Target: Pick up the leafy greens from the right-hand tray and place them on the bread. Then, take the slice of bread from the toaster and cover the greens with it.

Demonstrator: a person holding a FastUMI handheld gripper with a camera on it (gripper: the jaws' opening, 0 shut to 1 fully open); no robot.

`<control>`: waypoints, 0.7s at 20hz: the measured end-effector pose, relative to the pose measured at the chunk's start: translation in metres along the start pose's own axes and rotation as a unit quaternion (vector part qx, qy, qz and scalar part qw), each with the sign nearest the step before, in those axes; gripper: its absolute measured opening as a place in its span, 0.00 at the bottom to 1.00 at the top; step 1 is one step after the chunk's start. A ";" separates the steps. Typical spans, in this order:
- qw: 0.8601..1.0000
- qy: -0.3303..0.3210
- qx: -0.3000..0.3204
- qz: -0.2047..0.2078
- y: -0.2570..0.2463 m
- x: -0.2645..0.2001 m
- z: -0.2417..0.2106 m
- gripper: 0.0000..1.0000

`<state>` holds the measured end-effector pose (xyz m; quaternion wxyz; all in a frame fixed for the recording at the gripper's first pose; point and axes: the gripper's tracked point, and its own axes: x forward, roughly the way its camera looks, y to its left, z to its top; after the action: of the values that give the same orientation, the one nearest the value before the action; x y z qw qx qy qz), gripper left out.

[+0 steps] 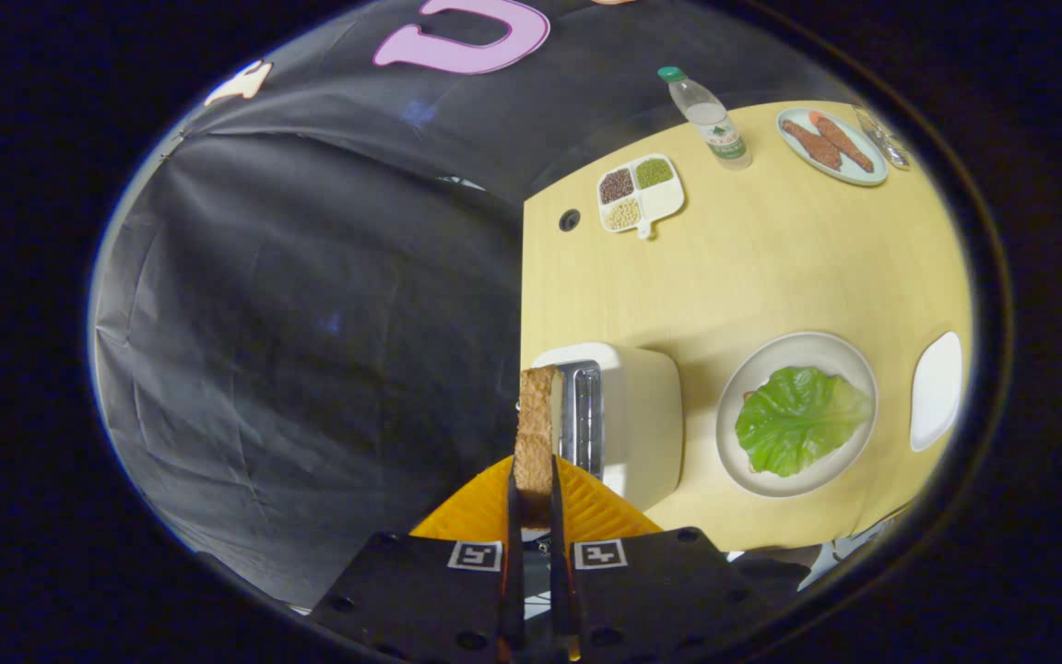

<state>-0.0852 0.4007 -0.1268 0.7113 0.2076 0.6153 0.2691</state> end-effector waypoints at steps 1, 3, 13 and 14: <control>1.000 -0.003 -0.004 0.008 -0.004 -0.009 0.003 0.14; 1.000 -0.008 -0.021 0.018 -0.019 -0.024 0.004 0.14; 0.999 0.014 -0.048 0.012 -0.146 -0.013 -0.031 0.14; 0.999 0.013 -0.045 0.013 -0.157 -0.009 -0.029 0.14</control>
<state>-0.0950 0.2730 -0.2231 0.7085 0.1800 0.6089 0.3080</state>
